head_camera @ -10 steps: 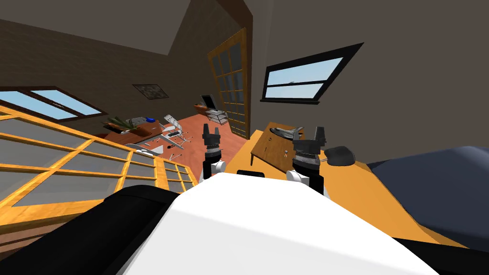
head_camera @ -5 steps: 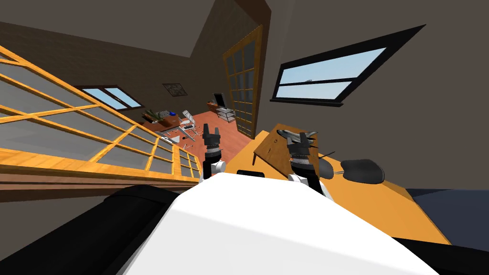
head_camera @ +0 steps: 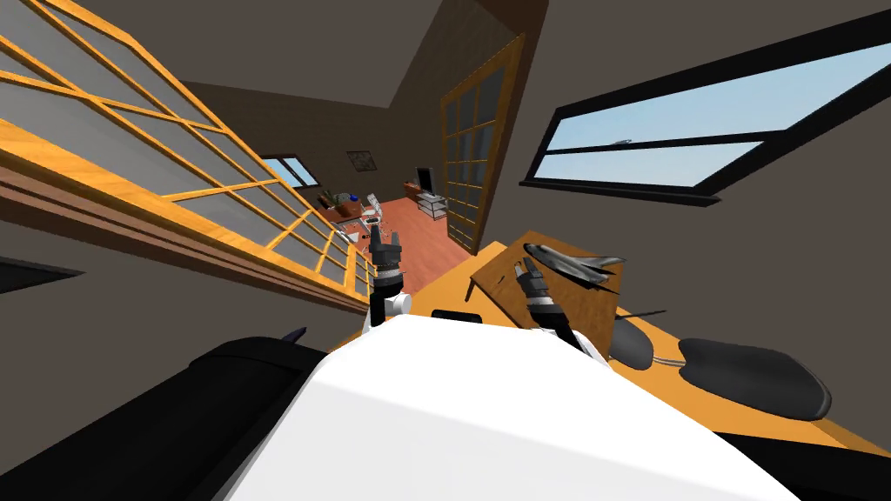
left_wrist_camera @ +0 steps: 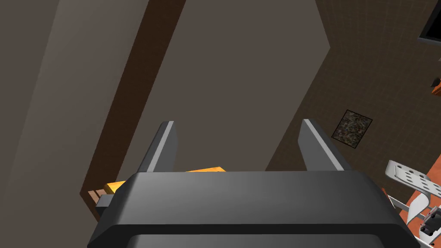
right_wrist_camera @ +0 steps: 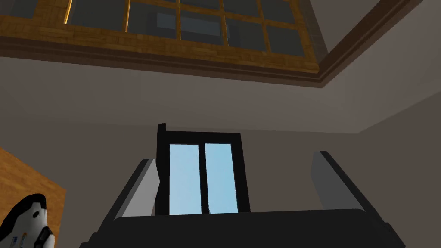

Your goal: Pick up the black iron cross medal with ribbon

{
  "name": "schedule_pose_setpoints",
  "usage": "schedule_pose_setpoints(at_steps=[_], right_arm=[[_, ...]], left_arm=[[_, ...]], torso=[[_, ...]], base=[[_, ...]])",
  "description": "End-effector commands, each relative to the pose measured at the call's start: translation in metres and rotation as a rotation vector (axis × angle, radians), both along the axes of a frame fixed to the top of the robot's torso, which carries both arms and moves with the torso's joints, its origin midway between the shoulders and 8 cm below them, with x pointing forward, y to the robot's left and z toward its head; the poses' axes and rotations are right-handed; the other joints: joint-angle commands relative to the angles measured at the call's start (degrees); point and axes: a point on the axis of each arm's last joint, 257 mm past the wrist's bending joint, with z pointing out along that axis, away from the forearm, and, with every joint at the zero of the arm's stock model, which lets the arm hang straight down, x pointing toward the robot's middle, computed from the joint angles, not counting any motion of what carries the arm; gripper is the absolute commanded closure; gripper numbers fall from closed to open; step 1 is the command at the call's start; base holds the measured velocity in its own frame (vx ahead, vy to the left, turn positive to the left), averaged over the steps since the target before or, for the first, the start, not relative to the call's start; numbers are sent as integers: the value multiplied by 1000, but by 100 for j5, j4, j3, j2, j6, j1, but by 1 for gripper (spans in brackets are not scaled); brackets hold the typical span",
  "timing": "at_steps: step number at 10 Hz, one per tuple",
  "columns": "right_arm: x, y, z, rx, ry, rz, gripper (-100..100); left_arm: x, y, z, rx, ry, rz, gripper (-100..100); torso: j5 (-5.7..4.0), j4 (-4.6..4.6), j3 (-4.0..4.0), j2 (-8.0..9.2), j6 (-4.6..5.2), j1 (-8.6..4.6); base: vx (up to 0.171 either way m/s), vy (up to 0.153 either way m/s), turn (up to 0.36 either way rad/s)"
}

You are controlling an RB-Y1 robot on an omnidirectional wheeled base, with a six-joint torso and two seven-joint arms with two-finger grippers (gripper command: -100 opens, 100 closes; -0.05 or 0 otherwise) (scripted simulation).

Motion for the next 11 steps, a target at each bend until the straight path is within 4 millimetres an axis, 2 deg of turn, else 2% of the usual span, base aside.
schedule_pose_setpoints(at_steps=[1, 2, 3, 5, 6, 7, 8, 11], right_arm=[[-8, 1, -38, -78, 95, 11, -100], [-13, -4, -63, -129, 155, 18, -100], [-13, -4, -63, -129, 156, 17, -100], [-29, -17, -113, -237, 280, 32, -100], [-29, -17, -113, -237, 280, 32, -100], [-40, -25, -138, -295, 343, 40, -100], [-40, -25, -138, -295, 343, 40, -100], [-84, -56, -210, -463, 532, 66, -100]], left_arm=[[0, 0, 0, 0, 0, 0, 0], [0, 0, 0, 0, 0, 0, 0], [0, 0, 0, 0, 0, 0, 0], [0, 0, 0, 0, 0, 0, 0], [0, 0, 0, 0, 0, 0, 0], [0, 0, 0, 0, 0, 0, 0], [0, 0, 0, 0, 0, 0, 0], [0, 0, 0, 0, 0, 0, 0]], torso=[[0, 0, 0, 0, 0, 0], [1, 0, 0, 0, 1, 3], [1, 0, -2, -4, 0, 3], [3, -2, -7, -13, 0, 11], [3, -3, -8, -14, 1, 10], [2, -3, -9, -17, 4, 12], [3, -3, -10, -17, 1, 15], [3, -4, -11, -20, 1, 10]], base=[[-44, -54, 366], [-38, -58, 350], [-25, -40, 319], [-20, -31, 433], [-18, -31, 215], [-17, -22, 356], [-12, -22, 168], [-13, -29, 390]])
